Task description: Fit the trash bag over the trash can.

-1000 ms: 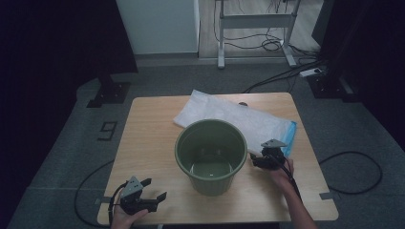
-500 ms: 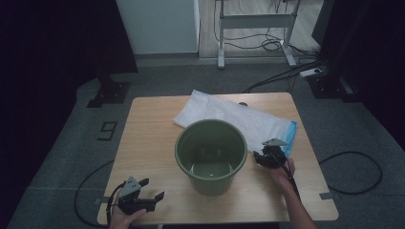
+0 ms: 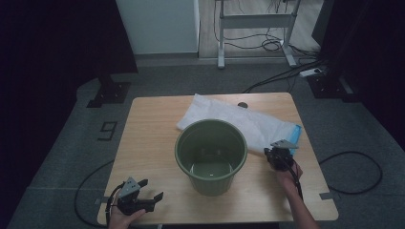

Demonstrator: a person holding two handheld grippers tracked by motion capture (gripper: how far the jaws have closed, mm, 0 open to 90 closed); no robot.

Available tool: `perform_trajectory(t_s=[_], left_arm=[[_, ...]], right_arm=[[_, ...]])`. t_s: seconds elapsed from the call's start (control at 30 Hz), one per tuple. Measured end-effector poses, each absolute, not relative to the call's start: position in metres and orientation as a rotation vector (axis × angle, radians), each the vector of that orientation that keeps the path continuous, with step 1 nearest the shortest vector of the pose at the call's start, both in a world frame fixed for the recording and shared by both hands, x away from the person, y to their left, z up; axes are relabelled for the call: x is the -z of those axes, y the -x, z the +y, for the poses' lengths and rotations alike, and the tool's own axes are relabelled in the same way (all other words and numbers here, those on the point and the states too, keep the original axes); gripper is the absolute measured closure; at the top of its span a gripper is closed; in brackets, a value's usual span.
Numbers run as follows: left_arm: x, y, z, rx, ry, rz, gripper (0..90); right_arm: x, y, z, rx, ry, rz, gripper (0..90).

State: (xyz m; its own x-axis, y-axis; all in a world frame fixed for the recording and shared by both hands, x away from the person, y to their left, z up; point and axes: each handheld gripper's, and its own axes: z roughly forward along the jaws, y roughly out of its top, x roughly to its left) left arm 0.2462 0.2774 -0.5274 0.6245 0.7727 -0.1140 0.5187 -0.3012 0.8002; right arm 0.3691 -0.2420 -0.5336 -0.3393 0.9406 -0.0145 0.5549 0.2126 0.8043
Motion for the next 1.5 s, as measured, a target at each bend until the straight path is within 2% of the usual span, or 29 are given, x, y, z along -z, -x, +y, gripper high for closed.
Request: perform_trajectory(t_s=[0.27,0.6,0.97,1.0,1.1,1.13,1.17,1.3,1.5], left_arm=[[0.525,-0.245,0.278,-0.375,-1.968,1.018,13.9],[0.526,-0.245,0.277,-0.369,-1.970,1.017,13.9],[0.526,-0.245,0.276,-0.366,-1.980,1.011,13.9],[0.526,-0.245,0.276,-0.366,-1.979,1.011,13.9],[0.526,-0.245,0.277,-0.366,-1.975,1.014,13.9],[0.526,-0.245,0.277,-0.366,-1.975,1.014,13.9],[0.526,-0.245,0.277,-0.363,-1.975,1.017,13.9],[0.527,-0.245,0.276,-0.362,-1.980,1.014,13.9],[0.528,-0.246,0.275,-0.360,-1.988,1.010,13.9]], right_arm=[[0.528,-0.325,-0.268,-1.062,-1.353,1.958,88.9],[0.541,-0.267,-0.303,-1.015,-1.357,1.990,88.8],[0.552,-0.241,-0.329,-0.993,-1.380,2.010,87.7],[0.552,-0.241,-0.329,-0.999,-1.385,2.010,83.1],[0.549,-0.241,-0.324,-0.991,-1.372,1.990,59.5],[0.546,-0.241,-0.319,-0.980,-1.359,1.970,59.5],[0.543,-0.241,-0.314,-0.983,-1.342,1.959,47.0],[0.533,-0.251,-0.283,-1.021,-1.255,1.982,36.2],[0.532,-0.292,-0.235,-1.099,-1.190,2.070,31.7]])
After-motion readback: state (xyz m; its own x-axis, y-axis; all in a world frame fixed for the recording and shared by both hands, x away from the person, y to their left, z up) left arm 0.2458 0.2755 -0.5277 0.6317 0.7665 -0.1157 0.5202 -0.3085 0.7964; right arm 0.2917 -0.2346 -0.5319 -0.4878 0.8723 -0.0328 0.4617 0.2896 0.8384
